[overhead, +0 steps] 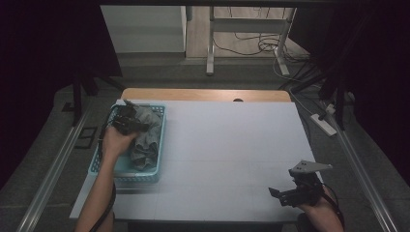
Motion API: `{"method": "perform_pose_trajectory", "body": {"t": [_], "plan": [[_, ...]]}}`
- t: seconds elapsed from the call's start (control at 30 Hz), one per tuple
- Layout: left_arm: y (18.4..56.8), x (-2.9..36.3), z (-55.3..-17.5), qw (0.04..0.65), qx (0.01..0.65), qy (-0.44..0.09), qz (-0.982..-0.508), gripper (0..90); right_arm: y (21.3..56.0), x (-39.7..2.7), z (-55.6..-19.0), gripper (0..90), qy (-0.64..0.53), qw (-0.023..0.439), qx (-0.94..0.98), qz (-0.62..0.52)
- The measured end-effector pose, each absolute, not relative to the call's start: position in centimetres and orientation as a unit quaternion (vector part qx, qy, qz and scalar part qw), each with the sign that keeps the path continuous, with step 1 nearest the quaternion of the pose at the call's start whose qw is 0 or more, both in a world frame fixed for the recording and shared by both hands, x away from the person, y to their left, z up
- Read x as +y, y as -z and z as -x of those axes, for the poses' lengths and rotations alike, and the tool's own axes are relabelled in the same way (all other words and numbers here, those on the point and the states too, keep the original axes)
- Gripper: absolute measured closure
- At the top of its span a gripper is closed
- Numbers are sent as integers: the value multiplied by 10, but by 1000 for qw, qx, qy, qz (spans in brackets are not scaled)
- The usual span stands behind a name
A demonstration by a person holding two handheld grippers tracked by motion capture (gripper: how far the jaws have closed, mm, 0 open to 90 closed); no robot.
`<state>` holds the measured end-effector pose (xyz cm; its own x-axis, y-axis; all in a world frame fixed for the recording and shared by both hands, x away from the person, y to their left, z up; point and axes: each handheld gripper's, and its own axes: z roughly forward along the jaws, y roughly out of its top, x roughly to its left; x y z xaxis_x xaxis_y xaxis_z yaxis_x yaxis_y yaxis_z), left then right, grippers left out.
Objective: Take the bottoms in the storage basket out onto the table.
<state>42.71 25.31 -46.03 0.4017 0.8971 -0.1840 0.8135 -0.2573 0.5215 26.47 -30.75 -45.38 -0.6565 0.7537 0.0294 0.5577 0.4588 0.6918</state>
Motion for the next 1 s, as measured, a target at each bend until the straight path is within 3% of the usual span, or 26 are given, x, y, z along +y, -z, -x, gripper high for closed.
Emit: {"method": "perform_pose_trajectory", "body": {"t": [1.0], "plan": [[376,263,-383,363,505,-156,-767,718,454,-307,-264,0,-344,144,843,-388]]}}
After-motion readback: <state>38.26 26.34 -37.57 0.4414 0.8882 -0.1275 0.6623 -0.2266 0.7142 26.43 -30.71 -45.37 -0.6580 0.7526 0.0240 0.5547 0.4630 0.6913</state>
